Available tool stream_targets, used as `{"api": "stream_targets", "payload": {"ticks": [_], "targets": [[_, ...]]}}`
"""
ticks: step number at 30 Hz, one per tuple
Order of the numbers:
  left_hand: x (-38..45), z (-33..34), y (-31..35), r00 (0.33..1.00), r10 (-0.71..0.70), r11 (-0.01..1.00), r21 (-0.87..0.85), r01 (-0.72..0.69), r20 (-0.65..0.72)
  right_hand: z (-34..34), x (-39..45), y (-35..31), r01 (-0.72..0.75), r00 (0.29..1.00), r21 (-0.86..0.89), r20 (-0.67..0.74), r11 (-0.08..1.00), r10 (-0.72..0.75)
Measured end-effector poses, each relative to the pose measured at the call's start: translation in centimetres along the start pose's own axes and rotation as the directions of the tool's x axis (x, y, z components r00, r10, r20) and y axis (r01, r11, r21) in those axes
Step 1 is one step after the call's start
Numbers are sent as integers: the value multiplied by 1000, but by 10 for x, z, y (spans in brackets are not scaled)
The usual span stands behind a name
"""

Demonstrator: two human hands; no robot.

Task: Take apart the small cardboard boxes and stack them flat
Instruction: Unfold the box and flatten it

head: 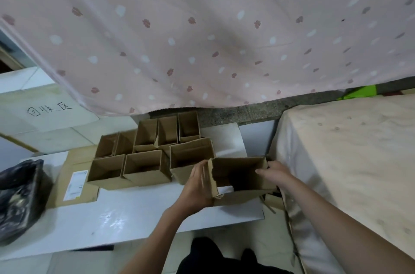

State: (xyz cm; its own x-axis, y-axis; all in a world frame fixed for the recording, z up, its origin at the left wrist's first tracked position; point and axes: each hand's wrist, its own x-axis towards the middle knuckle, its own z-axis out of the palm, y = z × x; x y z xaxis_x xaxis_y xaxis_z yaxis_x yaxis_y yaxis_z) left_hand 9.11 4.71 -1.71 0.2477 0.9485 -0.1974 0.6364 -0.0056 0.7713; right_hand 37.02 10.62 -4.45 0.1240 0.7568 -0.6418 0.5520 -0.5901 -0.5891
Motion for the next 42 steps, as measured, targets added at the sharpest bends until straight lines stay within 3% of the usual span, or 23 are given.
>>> {"api": "stream_targets", "payload": {"ticks": [9,14,19,22,25,28,31,39,42], "targets": [[-21,-6,-49,979,-196,964,-174,203,55,32,-16,-14,73,995,-98,-54,993,-78],[-31,-15,-64,969,-220,933,-264,243,114,54,-25,-22,110,991,-91,-59,990,-116],[-38,-14,-75,956,-267,840,-457,293,121,75,-32,-25,120,991,-61,-44,991,-123],[-36,-14,-74,908,-398,724,-563,399,131,83,-36,-29,16,1000,3,-11,1000,-16],[-28,-15,-73,822,-547,615,-592,521,156,85,-35,-32,-163,985,221,86,962,147],[-17,-22,-70,704,-656,445,-613,652,272,82,-33,-34,-294,951,332,195,896,240],[-12,-25,-67,634,-669,339,-601,724,388,83,-36,-33,-341,932,363,249,867,262],[-5,-31,-64,574,-672,343,-490,801,467,87,-41,-38,-468,883,364,202,805,422],[-8,-35,-64,563,-679,339,-480,809,471,79,-41,-28,-482,875,399,265,780,406]]}}
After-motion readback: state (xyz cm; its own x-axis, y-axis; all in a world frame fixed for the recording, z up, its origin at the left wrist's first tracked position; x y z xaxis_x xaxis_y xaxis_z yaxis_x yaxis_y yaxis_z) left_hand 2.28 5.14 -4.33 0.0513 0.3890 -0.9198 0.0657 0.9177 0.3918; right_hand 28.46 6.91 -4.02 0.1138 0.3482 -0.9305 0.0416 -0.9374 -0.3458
